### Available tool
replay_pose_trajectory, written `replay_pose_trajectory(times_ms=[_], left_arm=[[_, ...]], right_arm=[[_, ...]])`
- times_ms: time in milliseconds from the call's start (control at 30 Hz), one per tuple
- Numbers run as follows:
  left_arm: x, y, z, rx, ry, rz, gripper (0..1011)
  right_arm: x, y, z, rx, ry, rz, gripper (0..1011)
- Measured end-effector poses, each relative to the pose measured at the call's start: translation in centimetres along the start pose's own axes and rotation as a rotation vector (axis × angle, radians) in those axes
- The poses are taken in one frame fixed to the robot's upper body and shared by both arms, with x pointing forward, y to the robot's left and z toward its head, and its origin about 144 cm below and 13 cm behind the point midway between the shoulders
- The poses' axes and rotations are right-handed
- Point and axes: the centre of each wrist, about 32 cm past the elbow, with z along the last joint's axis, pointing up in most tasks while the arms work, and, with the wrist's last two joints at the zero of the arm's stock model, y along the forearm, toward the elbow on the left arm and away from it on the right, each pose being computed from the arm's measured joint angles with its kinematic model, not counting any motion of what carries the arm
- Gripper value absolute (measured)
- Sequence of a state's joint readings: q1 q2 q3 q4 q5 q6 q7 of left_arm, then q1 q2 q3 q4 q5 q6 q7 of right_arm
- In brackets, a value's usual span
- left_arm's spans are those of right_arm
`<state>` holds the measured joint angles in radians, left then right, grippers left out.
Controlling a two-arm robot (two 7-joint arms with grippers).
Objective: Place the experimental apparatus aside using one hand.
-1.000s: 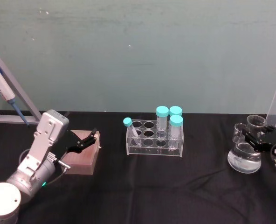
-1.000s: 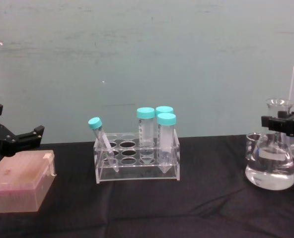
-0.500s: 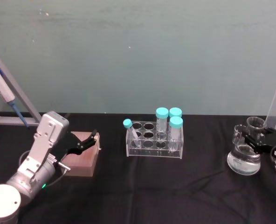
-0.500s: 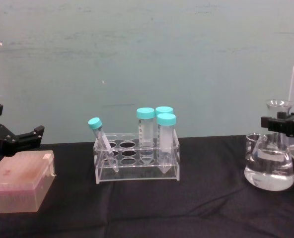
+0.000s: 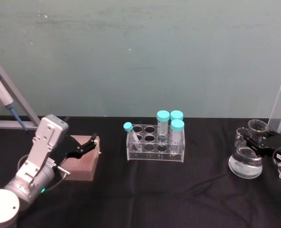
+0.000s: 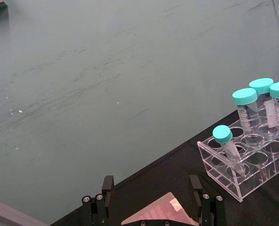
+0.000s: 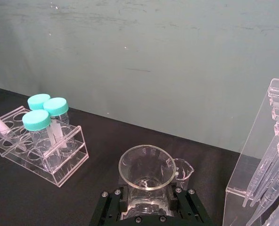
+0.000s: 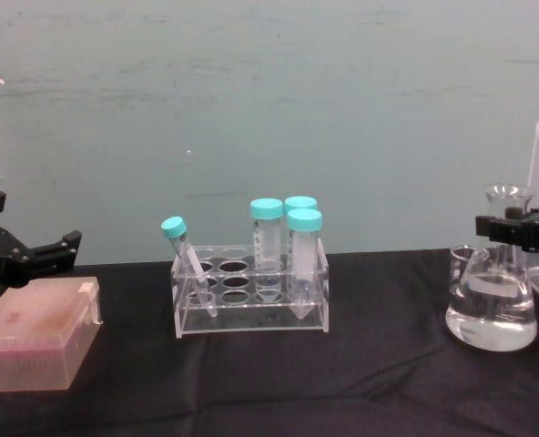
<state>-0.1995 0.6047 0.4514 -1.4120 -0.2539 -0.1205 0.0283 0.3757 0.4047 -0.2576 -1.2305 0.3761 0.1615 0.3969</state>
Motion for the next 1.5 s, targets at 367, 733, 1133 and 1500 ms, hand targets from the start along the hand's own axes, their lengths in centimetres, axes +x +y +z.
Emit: replay_pose_trajectory(times_ms=[367,733,1133,1500], left_arm=[[0.00,0.00,0.00,0.000,0.000,0.000,1000],[0.00,0.00,0.00,0.000,0.000,0.000,1000],[0.00,0.00,0.00,0.000,0.000,0.000,1000],[0.00,0.00,0.00,0.000,0.000,0.000,1000]], right_arm=[[0.00,0.00,-0.02,-0.003,0.001,0.000,451],[-0.02,-0.01,-0.06,-0.004,0.002,0.000,451],[-0.04,-0.01,-0.18,-0.012,0.004,0.001,682],[-0.03,0.00,-0.13,-0.009,0.003,0.000,987]])
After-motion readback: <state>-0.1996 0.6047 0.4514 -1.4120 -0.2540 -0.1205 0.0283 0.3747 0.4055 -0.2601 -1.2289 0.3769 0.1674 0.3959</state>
